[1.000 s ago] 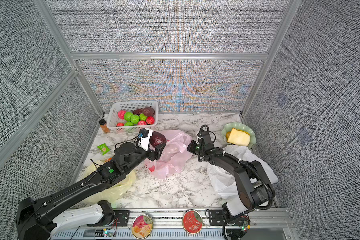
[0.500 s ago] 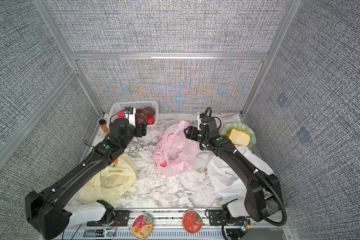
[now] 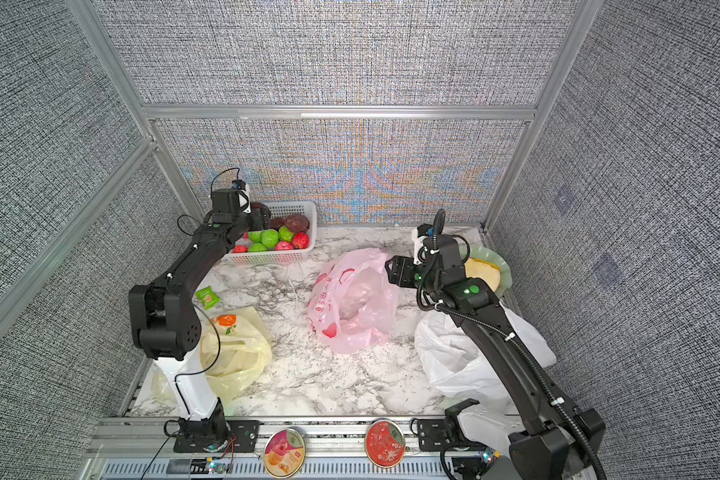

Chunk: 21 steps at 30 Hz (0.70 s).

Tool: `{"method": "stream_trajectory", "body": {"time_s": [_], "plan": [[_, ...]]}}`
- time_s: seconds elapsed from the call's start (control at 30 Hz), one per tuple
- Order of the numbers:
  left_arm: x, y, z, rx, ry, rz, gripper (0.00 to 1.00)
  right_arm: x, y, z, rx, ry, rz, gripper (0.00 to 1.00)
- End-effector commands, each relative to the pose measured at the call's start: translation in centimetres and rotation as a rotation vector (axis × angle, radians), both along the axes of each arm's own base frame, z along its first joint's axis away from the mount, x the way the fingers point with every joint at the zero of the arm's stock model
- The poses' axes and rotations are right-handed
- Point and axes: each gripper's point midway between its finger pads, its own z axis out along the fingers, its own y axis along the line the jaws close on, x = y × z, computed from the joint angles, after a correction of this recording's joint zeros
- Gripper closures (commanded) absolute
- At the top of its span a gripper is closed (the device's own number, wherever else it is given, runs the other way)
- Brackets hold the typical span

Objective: Untie the knot of a plastic bag & take out the apple
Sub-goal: Place the apple in the basket.

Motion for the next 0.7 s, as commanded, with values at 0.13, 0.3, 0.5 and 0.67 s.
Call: {"method": "stream_trajectory", "body": {"time_s": [0.13, 0.3, 0.5, 0.67], "plan": [[2.4, 1.2, -5.8, -0.065, 0.157, 0.015, 0.26, -0.7, -4.2, -0.9, -0.144, -0.023, -0.141, 0.23], [2.7, 1.5, -5.2, -0.05, 0.147, 0.007, 0.21, -0.9, -5.9, -0.6, -0.154, -0.073, -0.213, 0.21], [2.1, 1.9, -2.3, -0.014, 0.102, 0.008, 0.15, -1.4, -7.7, 0.1, -0.177, -0.122, -0.279, 0.19], [1.3, 2.4, 0.1, 0.018, 0.074, 0.018, 0.01, -2.4, -9.1, 0.7, -0.199, -0.147, -0.315, 0.17]]}}
